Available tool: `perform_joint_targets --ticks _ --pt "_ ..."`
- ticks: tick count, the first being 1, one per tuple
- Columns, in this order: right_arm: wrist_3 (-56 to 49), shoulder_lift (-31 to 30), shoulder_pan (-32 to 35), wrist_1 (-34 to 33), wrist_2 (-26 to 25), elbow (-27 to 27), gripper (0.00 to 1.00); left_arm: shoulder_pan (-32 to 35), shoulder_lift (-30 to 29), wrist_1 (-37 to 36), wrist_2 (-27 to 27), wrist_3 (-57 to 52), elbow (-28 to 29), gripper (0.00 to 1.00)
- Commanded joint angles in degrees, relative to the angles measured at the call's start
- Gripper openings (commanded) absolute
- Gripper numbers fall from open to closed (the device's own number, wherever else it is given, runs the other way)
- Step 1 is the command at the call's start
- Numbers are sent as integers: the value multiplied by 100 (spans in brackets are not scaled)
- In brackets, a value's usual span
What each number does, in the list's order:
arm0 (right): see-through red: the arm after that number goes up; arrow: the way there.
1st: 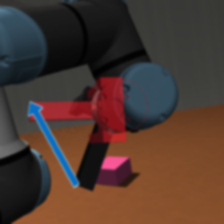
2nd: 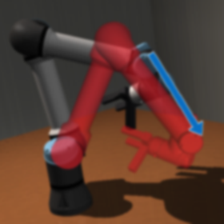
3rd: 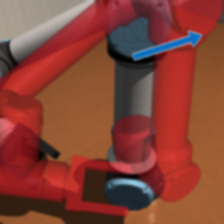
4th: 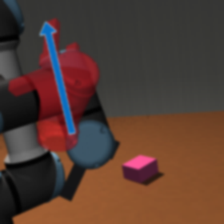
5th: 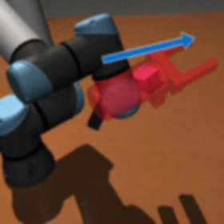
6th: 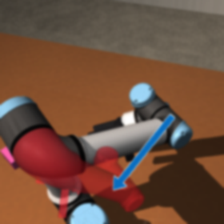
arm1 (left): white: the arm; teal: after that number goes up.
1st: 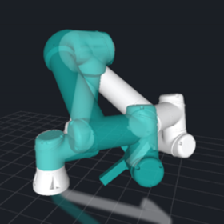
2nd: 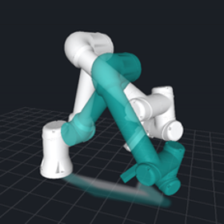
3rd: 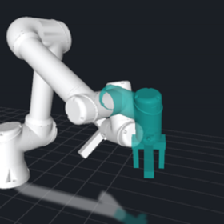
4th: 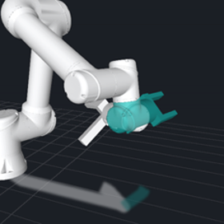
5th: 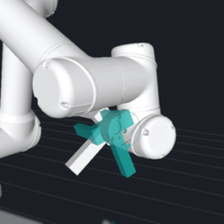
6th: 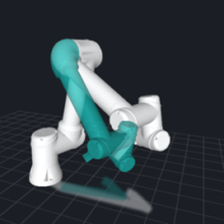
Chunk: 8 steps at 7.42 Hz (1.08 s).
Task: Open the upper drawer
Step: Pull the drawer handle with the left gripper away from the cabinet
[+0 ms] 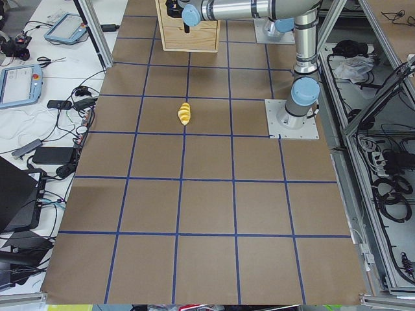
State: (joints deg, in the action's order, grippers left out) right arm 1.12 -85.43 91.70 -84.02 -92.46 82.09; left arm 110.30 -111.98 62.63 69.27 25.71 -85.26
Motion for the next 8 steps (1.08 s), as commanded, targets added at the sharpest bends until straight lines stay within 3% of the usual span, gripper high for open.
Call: perform_joint_targets --ticks 1,8 --pt "2 0 5 0 0 9 100 0 53 64 303 -214 -17 100" --pt "-6 0 5 0 0 0 100 -166 211 91 482 -742 -289 100"
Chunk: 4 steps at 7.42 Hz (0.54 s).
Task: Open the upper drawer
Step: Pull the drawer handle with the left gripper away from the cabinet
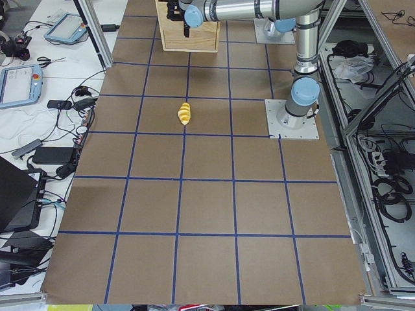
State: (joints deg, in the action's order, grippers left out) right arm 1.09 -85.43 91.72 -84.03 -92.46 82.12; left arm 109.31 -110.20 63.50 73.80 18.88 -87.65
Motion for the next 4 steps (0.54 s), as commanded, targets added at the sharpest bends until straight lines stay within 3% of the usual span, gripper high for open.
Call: perform_joint_targets --ticks 1,4 --pt "-3 0 -5 0 0 -3 100 -103 86 31 38 -164 -68 100" --pt "5 0 3 0 0 -3 100 -402 315 328 29 -428 -130 100"
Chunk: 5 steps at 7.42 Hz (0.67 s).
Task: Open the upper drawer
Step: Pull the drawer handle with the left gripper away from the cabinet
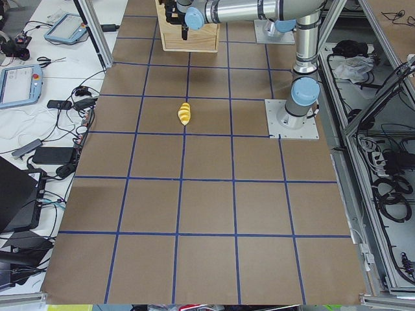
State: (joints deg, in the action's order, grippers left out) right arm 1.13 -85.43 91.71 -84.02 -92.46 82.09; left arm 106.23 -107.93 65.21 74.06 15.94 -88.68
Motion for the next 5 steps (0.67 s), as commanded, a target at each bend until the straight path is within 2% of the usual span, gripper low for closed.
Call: perform_joint_targets --ticks 1,5 --pt "1 0 5 0 0 0 100 -163 157 255 12 -256 -131 100" --pt "1 0 5 0 0 0 100 -585 456 659 3 -626 -220 100"
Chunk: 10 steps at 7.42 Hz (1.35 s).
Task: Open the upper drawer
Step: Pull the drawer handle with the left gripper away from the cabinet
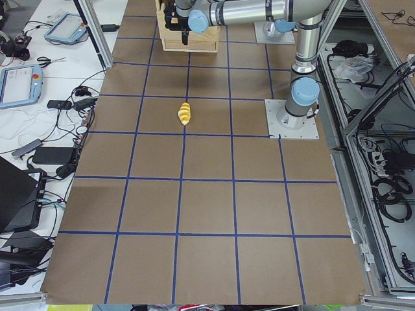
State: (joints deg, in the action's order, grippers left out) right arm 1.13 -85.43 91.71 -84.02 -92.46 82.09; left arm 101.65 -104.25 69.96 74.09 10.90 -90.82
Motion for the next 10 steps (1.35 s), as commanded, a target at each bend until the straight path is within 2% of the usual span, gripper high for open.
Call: perform_joint_targets --ticks 1,10 --pt "1 0 4 0 0 0 100 -215 124 246 0 -140 -15 100" --pt "1 0 4 0 0 0 100 -549 203 702 9 -404 -24 100"
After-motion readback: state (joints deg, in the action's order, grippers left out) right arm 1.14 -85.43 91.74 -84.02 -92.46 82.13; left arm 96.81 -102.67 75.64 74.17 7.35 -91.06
